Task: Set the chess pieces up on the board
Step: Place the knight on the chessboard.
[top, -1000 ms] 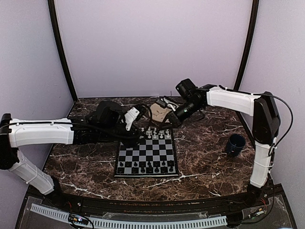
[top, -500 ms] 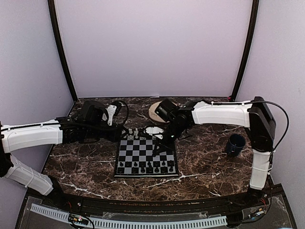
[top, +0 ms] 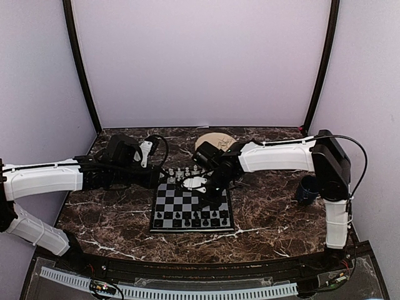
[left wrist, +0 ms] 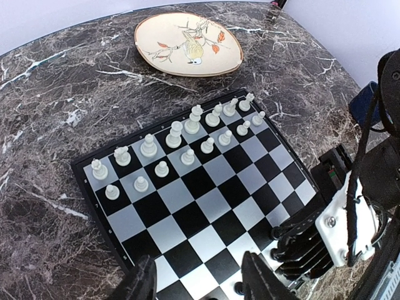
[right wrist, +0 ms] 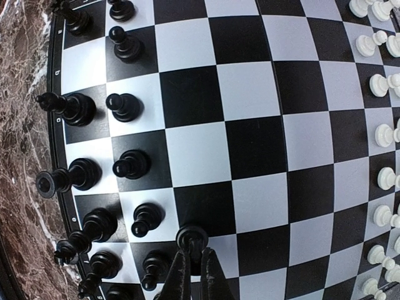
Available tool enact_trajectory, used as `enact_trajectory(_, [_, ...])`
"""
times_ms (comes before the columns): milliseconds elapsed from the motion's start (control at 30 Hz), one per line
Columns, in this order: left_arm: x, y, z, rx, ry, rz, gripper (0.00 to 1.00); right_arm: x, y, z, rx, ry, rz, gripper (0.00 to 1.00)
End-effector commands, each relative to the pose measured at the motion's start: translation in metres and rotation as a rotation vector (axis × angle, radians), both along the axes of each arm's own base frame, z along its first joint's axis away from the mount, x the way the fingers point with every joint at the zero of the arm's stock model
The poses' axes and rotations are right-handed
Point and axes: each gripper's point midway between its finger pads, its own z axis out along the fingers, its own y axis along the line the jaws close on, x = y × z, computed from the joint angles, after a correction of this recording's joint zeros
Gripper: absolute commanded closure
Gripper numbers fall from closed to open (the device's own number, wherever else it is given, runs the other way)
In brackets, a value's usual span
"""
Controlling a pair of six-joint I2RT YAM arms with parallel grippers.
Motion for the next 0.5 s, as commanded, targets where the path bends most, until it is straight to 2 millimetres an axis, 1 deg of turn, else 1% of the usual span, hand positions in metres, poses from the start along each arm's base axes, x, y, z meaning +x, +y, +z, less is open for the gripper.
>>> enact_trajectory(0, [-0.004,0.0,0.001,-0.03,0.001,-0.007,0.51,0.01,0.009,0.003,0.01,-0.04,-0.006,0.97])
enact_trajectory(67, [-0.004,-0.001,-0.001,-0.028,0.006,-0.011,0.51,0.01,0.01,0.001,0.006,-0.035,-0.012,0.94])
enact_trajectory(133, [-0.004,-0.002,-0.002,-0.028,0.007,-0.019,0.51,0.011,0.01,0.0,0.002,-0.033,-0.017,0.87])
enact_trajectory(233, [-0.005,-0.004,-0.004,-0.015,0.014,-0.039,0.51,0.012,0.011,0.006,0.006,-0.032,-0.024,0.79])
enact_trajectory(333, [-0.005,-0.005,-0.004,0.013,0.017,-0.062,0.51,0.012,0.011,0.021,0.024,-0.044,-0.021,0.73])
enact_trajectory(467, [-0.008,-0.01,-0.003,0.042,0.023,-0.114,0.51,0.017,0.007,0.044,0.069,-0.049,-0.035,0.71])
